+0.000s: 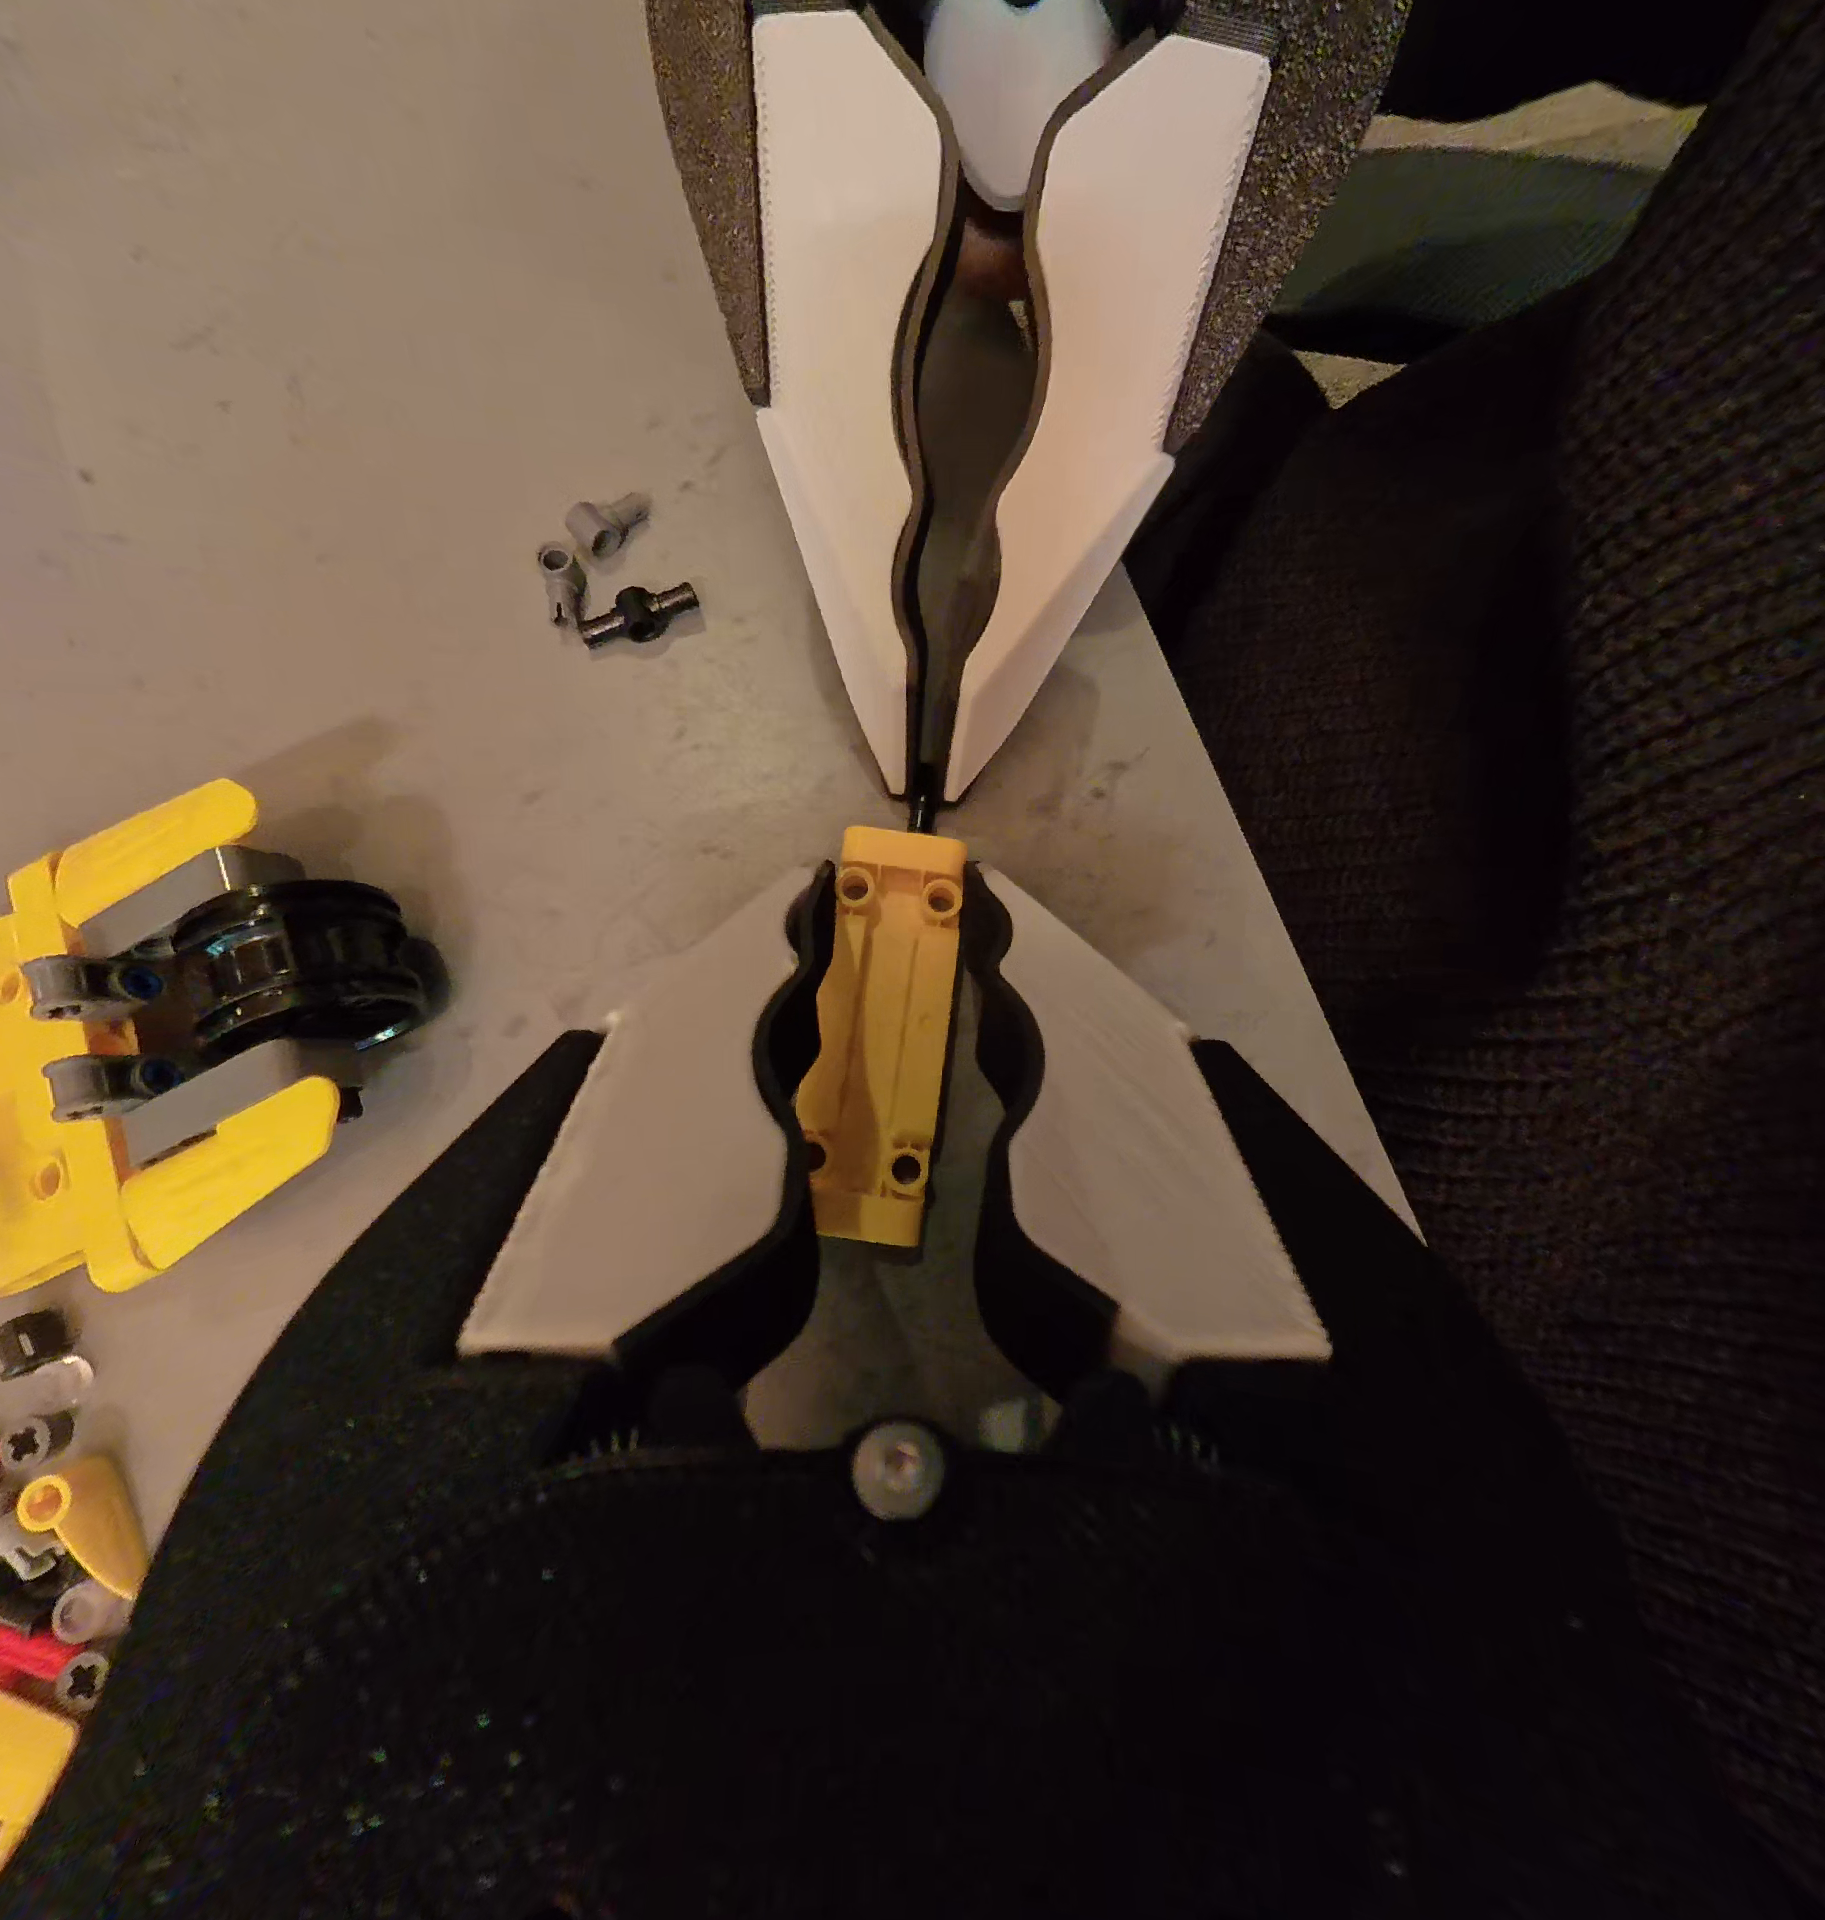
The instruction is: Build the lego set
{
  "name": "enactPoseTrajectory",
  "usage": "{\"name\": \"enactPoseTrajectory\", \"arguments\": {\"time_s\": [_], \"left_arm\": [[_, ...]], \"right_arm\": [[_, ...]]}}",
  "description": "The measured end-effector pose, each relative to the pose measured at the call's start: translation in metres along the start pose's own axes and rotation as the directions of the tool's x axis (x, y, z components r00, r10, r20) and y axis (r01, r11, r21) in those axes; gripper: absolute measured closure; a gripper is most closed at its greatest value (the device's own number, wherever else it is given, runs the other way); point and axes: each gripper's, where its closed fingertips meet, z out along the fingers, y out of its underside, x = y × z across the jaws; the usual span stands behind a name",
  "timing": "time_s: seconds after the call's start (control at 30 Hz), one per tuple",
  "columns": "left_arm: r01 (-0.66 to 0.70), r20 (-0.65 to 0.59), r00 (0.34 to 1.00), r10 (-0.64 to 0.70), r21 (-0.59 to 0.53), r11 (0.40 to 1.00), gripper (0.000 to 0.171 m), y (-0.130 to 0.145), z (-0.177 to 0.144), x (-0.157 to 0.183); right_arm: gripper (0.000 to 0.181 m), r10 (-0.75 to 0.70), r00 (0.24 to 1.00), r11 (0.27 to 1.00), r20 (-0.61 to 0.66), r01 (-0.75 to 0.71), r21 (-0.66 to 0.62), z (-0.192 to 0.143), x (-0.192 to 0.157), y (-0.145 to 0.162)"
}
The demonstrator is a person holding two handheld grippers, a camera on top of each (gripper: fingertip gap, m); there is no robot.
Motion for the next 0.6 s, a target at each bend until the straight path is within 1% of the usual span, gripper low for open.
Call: {"name": "enactPoseTrajectory", "arguments": {"time_s": [0.13, 0.27, 0.43, 0.6], "left_arm": [[-0.002, -0.002, 1.0, 0.002, 0.0, 1.0, 0.15, 0.0001, -0.0001, 0.0004], [-0.003, -0.004, 1.0, 0.003, 0.0, 1.0, 0.15, 0.0001, -0.0001, 0.0007], [0.0, -0.007, 1.0, 0.0, 0.0, 1.0, 0.15, 0.0, 0.0, 0.0008], [0.004, -0.009, 1.0, -0.004, 0.0, 1.0, 0.15, -0.0003, 0.0001, 0.0007]], "right_arm": [[0.178, 0.026, 1.0, 1.0, 0.008, -0.026, 0.0, -0.0001, 0.0028, -0.0003], [0.178, 0.026, 0.999, 1.0, 0.041, -0.026, 0.005, -0.0007, 0.0003, -0.0024], [0.178, 0.06, 0.996, 0.998, 0.07, -0.06, -0.009, 0.0005, 0.0007, -0.001], [0.178, 0.041, 0.996, 0.999, 0.078, -0.039, -0.025, 0.001, 0.0007, -0.0016]]}}
